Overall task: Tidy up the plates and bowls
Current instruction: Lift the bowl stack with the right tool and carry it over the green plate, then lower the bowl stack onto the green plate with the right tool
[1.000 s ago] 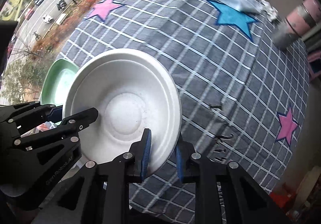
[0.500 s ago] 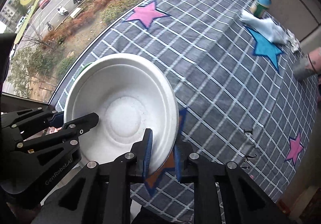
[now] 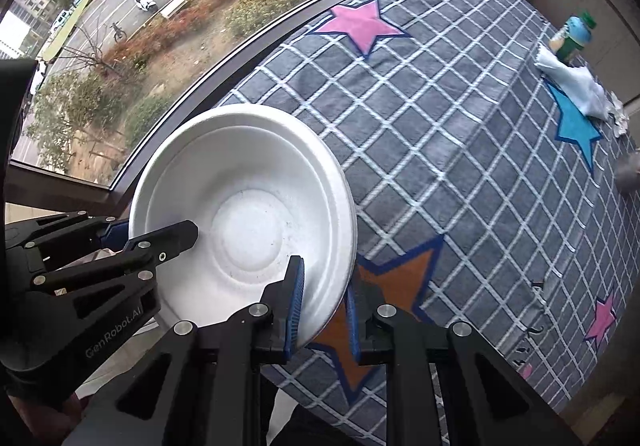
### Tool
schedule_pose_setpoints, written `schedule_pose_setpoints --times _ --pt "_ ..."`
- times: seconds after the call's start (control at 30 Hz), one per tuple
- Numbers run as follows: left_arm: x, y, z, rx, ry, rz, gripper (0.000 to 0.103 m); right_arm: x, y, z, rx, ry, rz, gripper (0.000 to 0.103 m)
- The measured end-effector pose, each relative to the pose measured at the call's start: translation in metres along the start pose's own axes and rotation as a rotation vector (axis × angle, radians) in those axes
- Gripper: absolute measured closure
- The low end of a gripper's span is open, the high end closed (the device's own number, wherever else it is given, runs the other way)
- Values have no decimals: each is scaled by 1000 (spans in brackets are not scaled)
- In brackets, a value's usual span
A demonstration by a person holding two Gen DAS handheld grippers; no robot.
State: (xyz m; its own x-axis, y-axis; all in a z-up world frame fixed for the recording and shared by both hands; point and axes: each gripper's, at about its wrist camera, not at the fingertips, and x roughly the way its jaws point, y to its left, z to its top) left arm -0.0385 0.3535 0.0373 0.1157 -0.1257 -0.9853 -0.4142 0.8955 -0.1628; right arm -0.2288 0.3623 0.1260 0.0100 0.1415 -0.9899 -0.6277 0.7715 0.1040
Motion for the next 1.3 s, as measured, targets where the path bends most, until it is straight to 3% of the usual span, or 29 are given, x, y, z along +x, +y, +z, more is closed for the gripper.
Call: schedule_pose_setpoints --times 0.4,1.3 --pt "8 23 11 45 7 30 81 21 20 16 28 19 0 82" --pt "16 25 22 146 50 -17 81 26 20 23 82 48 -43 82"
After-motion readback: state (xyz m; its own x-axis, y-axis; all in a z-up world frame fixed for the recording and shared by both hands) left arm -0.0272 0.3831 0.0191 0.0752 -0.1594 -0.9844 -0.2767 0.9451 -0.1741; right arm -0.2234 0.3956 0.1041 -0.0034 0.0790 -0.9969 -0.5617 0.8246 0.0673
